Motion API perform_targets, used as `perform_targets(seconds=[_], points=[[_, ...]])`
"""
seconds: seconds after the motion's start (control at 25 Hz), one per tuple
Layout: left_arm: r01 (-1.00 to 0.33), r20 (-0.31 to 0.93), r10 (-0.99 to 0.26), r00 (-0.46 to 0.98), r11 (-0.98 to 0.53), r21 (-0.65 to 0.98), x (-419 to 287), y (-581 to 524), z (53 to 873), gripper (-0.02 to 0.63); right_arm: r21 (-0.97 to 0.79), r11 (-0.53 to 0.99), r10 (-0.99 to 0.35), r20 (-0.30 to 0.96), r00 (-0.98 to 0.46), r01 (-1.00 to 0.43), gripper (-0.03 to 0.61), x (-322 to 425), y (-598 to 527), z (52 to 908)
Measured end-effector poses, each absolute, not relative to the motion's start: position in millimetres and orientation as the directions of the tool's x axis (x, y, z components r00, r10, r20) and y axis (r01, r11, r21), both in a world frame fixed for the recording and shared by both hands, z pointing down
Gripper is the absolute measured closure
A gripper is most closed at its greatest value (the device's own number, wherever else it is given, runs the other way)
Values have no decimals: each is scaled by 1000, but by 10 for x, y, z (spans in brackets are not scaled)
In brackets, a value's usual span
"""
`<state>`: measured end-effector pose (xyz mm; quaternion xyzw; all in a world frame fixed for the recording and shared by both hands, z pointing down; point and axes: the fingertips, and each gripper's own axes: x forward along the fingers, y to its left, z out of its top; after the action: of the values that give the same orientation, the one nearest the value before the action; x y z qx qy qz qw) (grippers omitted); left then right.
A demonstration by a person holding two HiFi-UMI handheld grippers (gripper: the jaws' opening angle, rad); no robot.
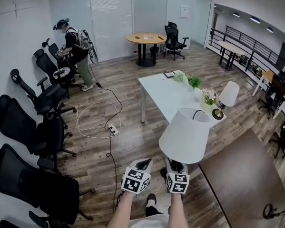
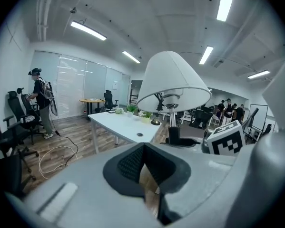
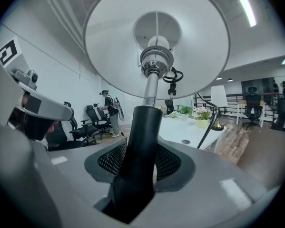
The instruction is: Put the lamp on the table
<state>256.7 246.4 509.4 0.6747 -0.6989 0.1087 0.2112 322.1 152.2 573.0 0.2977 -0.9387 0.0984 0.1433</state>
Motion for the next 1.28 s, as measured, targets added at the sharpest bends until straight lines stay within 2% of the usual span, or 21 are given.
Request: perform_targets(seconds=[0.36, 0.8, 1.0, 1.28], points=[[-989, 459, -888, -40, 102, 110, 2073, 1712, 5015, 614, -115, 823, -499, 324, -804, -557, 380, 2667, 694, 5709], [-971, 446, -891, -81, 171, 167, 1714, 1307, 5134, 614, -97, 848, -467, 326, -822, -520, 380, 2282, 149, 5805], [-964, 466, -883, -64, 175, 198, 1589, 1209, 5269, 614, -73, 851, -468, 342, -815, -520, 380, 2166, -17, 5856], [-960, 467, -881, -77, 191, 203, 1060, 985, 5322, 614, -61, 833, -501, 339, -796, -550, 380, 1814, -340, 5851]])
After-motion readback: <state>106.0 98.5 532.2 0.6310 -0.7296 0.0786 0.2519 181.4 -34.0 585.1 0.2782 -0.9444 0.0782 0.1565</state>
